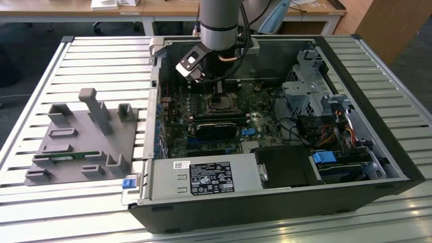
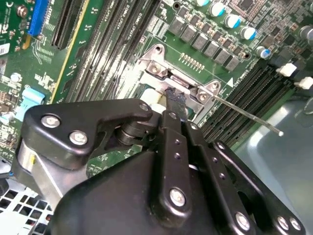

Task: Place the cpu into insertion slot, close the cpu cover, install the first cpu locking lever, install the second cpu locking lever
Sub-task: 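Close the cpu cover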

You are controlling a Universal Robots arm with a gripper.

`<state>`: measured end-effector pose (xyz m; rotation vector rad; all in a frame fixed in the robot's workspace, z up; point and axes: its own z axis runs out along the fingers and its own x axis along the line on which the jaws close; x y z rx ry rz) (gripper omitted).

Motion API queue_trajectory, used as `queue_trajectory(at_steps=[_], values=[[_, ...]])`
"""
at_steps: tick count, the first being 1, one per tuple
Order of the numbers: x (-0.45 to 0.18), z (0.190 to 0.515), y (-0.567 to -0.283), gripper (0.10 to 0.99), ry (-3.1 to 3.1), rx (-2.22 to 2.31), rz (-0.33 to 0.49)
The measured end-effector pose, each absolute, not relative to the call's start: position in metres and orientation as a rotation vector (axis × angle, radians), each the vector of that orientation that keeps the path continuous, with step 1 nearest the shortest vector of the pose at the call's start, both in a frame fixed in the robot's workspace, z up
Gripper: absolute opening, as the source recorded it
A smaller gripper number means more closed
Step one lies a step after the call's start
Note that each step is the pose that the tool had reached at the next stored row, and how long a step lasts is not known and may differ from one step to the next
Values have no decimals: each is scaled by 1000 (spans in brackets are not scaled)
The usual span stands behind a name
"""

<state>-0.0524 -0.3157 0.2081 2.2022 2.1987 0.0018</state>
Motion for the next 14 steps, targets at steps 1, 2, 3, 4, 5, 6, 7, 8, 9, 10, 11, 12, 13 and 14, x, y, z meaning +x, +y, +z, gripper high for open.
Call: queue_trajectory(at_steps=[1,2,3,4,5,6,7,8,9,10,11,12,13,14], values=[[-51,208,-316,106,2199,2202,2],[-49,208,-316,106,2199,2202,2],[-48,208,-316,106,2199,2202,2],[-47,208,-316,106,2199,2202,2],[-45,208,-316,106,2199,2202,2],[-44,208,-316,106,2199,2202,2],[-43,208,-316,106,2199,2202,2],[-42,208,-316,106,2199,2202,2],[-42,208,-316,106,2199,2202,2],[-41,208,-316,106,2199,2202,2],[-40,208,-316,106,2199,2202,2],[-40,208,-316,106,2199,2202,2],[-39,208,-316,106,2199,2202,2],[-39,208,-316,106,2199,2202,2]])
